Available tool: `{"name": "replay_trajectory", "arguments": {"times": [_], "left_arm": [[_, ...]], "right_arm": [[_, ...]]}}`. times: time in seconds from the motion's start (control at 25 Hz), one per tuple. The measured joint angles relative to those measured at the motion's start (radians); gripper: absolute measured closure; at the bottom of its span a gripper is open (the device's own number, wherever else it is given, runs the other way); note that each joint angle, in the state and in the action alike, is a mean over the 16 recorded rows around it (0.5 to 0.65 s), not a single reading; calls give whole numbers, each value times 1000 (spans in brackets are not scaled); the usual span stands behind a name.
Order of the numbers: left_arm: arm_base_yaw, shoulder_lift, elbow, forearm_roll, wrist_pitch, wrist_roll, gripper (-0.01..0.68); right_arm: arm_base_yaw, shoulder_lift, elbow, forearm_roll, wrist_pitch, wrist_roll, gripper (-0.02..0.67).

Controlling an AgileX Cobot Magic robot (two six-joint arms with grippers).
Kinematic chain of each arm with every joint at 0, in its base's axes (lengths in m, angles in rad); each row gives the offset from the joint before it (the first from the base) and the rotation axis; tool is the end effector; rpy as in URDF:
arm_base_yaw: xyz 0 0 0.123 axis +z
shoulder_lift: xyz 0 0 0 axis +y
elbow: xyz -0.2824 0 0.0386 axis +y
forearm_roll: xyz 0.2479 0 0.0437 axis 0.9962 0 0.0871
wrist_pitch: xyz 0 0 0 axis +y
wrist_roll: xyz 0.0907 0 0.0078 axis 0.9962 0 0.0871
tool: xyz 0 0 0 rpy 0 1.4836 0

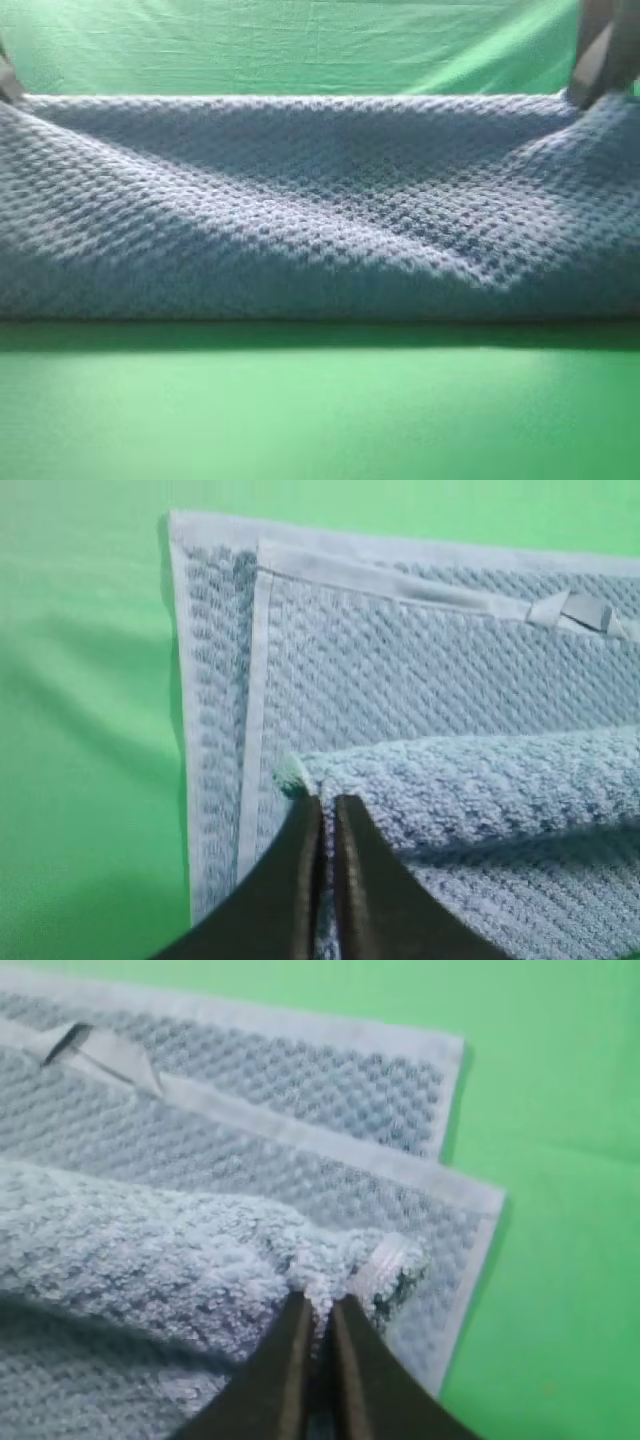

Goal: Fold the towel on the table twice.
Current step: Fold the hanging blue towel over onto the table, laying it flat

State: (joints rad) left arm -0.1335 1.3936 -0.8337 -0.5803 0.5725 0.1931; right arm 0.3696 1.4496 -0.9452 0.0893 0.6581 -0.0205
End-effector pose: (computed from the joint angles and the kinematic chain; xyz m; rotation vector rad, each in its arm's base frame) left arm 0.2647 -0.0629 0.2415 -0.1058 2.5640 -0.5557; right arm 0.2645 0.1078 0.2465 -0.4409 2.6216 0.2116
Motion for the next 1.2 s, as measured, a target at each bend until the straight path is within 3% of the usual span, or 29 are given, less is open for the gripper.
{"name": "replay_trajectory", "arguments": {"times": [0.44,0.64,0.76,1.04,1.2], "left_arm": [[0,295,-234,8,-57,21,673],[0,356,-277,10,-85,29,627],[0,373,-288,13,-102,33,539],[0,353,-302,27,-106,49,273],[0,303,-334,36,-64,62,195]], "right_arm": [[-48,284,-239,-22,-76,-38,649],[-65,352,-291,-21,-98,-54,608],[-70,373,-305,-21,-111,-63,528],[-76,368,-331,-21,-103,-71,254],[-79,327,-366,-22,-47,-72,161]]}}
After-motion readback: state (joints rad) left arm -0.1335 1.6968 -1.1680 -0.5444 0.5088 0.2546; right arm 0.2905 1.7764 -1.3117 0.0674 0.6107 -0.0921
